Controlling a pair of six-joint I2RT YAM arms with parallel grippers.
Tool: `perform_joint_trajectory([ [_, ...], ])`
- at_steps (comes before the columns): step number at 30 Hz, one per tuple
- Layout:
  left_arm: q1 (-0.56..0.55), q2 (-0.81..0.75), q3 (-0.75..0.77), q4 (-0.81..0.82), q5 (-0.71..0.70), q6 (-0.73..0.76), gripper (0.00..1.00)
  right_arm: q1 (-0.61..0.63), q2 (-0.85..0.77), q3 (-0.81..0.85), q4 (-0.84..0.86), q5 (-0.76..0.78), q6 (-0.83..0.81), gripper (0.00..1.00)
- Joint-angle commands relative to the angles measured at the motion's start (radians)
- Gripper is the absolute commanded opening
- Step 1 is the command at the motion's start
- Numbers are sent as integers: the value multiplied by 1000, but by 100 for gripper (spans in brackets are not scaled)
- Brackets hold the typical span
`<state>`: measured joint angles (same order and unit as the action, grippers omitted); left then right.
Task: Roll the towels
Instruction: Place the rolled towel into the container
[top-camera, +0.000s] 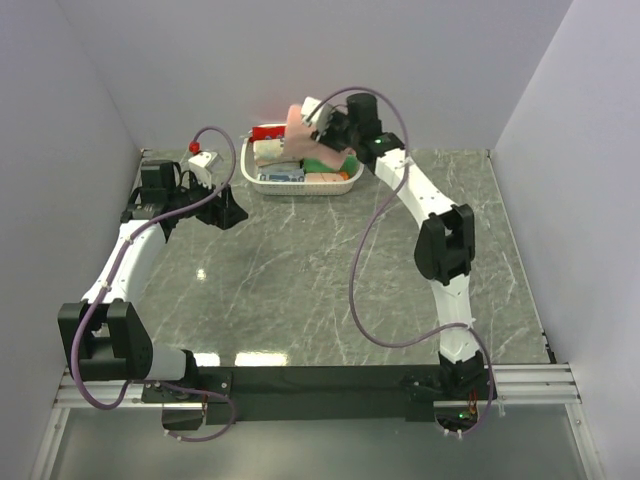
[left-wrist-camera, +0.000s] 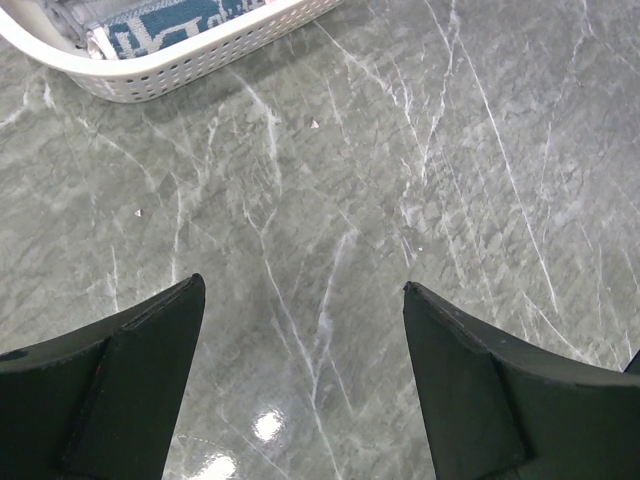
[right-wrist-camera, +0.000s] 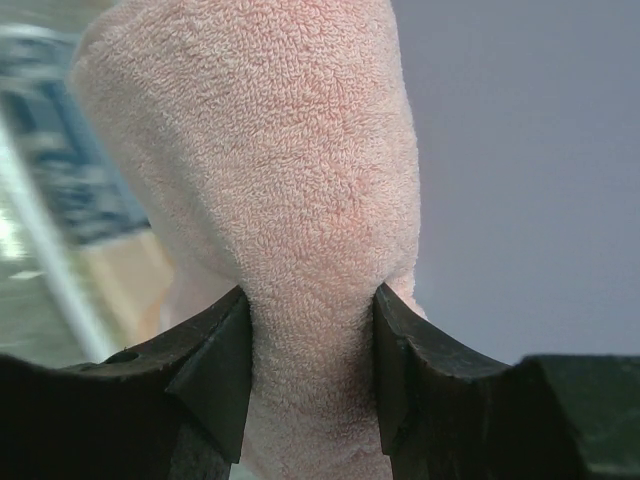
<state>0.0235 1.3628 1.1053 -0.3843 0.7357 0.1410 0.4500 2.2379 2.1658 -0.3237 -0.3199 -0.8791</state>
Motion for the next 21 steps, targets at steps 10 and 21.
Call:
perform_joint_trajectory([
  [10, -4, -30, 8, -19, -32, 8, 88, -62, 66, -78, 670, 318, -144, 0],
  [21, 0, -16, 33, -44, -39, 2, 89, -57, 192, -98, 856, 262, -313, 0],
])
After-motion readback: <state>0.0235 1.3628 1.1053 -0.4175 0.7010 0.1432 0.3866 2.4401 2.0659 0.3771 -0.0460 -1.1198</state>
